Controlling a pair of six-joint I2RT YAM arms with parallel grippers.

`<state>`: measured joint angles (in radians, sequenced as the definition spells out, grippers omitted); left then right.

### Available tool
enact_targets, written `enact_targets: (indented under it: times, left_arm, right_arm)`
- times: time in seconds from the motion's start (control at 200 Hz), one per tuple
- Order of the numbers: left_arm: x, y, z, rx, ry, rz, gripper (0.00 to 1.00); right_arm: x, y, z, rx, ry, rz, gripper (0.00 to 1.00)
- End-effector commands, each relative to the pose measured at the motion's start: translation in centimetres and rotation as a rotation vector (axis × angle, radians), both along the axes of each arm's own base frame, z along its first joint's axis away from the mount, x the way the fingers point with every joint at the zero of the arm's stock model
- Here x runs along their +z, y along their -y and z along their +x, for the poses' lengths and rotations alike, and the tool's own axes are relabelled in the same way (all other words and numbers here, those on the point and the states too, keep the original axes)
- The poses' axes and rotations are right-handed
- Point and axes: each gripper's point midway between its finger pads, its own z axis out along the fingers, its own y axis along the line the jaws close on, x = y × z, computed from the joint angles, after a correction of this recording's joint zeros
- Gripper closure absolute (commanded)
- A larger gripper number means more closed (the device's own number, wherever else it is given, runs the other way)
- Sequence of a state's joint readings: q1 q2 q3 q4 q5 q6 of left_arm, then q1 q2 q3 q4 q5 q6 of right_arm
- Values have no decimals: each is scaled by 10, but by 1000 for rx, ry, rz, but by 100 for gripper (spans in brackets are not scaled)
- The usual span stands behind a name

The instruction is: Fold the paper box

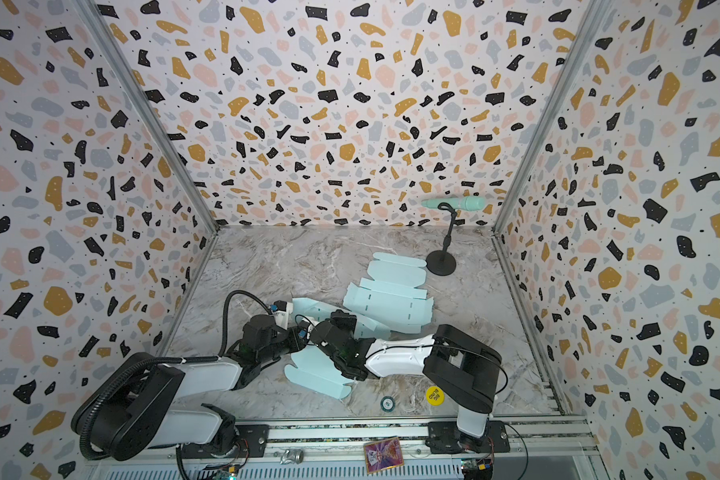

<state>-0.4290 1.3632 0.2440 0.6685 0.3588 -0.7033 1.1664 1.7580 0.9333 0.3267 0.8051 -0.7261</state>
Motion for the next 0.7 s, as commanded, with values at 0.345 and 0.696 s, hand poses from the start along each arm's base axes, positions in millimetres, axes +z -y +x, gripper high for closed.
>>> enact_targets:
  times: [0.345,0.696]
  left_arm:
    - [72,-42,17,103,176,-47,65]
    - [95,-110,101,325,165,-26,68]
  right_arm:
    - [35,9,-8,51,129,18,100]
    - [39,0,-22,133,147,-23,100]
